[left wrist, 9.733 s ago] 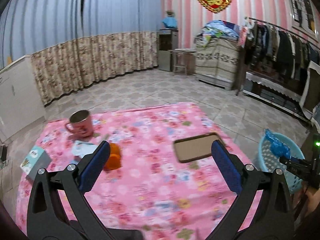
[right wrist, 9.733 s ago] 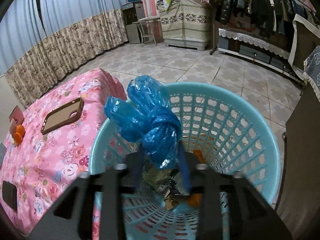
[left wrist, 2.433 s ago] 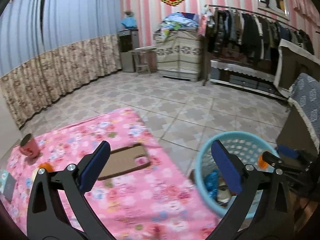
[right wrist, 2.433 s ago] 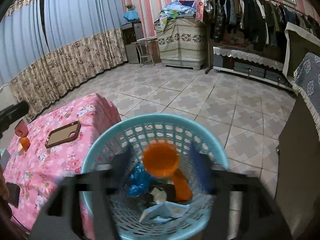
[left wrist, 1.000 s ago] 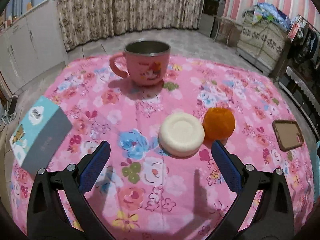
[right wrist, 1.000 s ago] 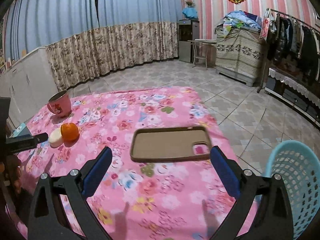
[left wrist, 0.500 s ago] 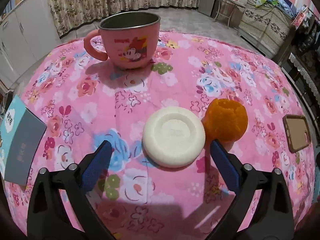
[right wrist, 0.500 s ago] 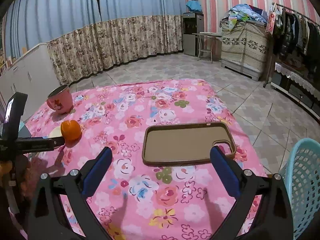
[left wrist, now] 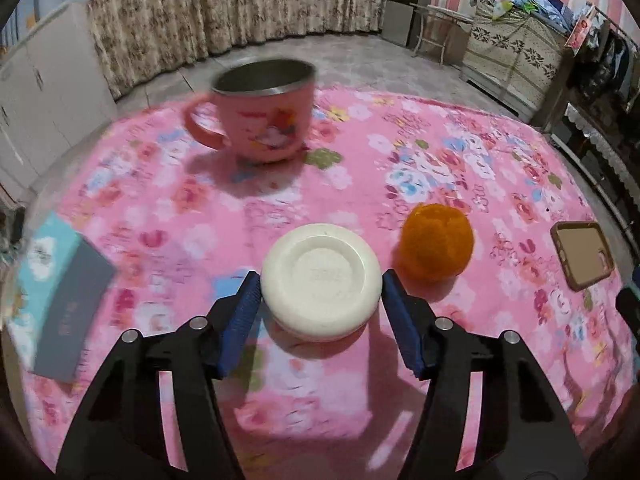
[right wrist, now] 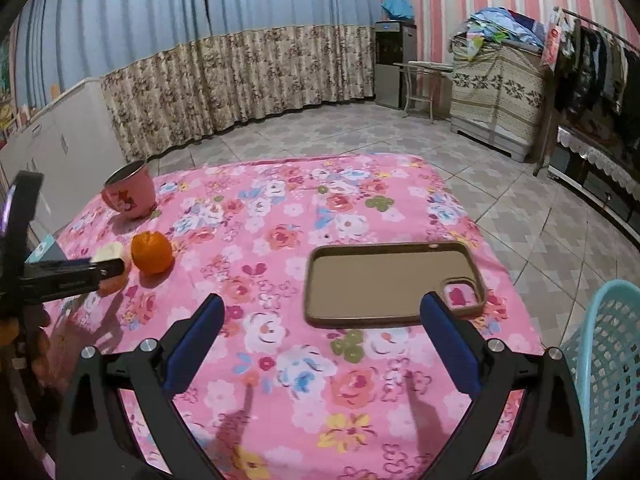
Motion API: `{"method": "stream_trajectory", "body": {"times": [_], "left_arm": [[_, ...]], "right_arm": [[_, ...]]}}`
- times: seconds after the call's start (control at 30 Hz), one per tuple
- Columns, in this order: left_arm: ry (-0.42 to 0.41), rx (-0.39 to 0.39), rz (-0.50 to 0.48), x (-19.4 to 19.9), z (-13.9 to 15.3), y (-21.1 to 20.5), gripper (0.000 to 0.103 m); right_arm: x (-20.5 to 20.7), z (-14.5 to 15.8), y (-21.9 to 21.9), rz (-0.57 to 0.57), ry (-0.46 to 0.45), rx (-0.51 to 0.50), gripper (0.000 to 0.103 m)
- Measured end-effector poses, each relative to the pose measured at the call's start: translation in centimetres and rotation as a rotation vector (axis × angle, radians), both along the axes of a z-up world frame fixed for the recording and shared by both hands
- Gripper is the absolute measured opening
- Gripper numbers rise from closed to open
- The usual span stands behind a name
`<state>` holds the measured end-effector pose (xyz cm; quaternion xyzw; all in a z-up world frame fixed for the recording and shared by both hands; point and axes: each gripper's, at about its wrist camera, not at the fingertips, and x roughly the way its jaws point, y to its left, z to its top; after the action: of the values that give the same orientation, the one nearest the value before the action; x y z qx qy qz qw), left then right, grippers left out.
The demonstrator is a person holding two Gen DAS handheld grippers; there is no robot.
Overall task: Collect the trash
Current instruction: 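Grasp the white round disc with the left tool, then grasp the peeled orange with the right tool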
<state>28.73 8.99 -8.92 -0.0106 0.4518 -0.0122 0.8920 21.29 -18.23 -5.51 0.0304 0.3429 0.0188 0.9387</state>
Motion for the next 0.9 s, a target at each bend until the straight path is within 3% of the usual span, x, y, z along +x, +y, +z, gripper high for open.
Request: {"method": "stream_trajectory", "body": {"times": [0.17,0.37,0.47,0.57,0.73,0.8,0.9], "left_arm": [[-0.053,-0.060,0.046,-2.4,1.9,3.8,0.060],[-0.109,-0.002,0.102,-5.2,2.1,7.3,0.061],[-0.132,-0.035,0.126,-6.1,2.3,9.3,0.061],[-0.160,-0.058,0.137,-6.3,2.7,10.4,0.061],[-0.177,-0.031,0.134,-5.9,2.6,10.1,0.061],[-0.169,-0.020,0.143,-5.8,2.3,10.1,0.061],[-0.162,-0.022,0.144,-5.6,1.9,10.2,0.061]], "right_arm": [[1.2,-0.4,3.8,0.057,0.020,-0.002,0.096],[3.5,-1.7,9.1,0.149,0.047,-0.091,0.096],[4.4,-1.8,11.0,0.176,0.052,-0.088,0.096],[5.7,-2.2,13.2,0.207,0.063,-0.108,0.096],[7.5,-3.2,15.2,0.238,0.102,-0.111,0.096],[8.0,-3.4,15.9,0.241,0.108,-0.122,0.095],[8.2,-3.4,16.4,0.272,0.101,-0.118,0.076]]}}
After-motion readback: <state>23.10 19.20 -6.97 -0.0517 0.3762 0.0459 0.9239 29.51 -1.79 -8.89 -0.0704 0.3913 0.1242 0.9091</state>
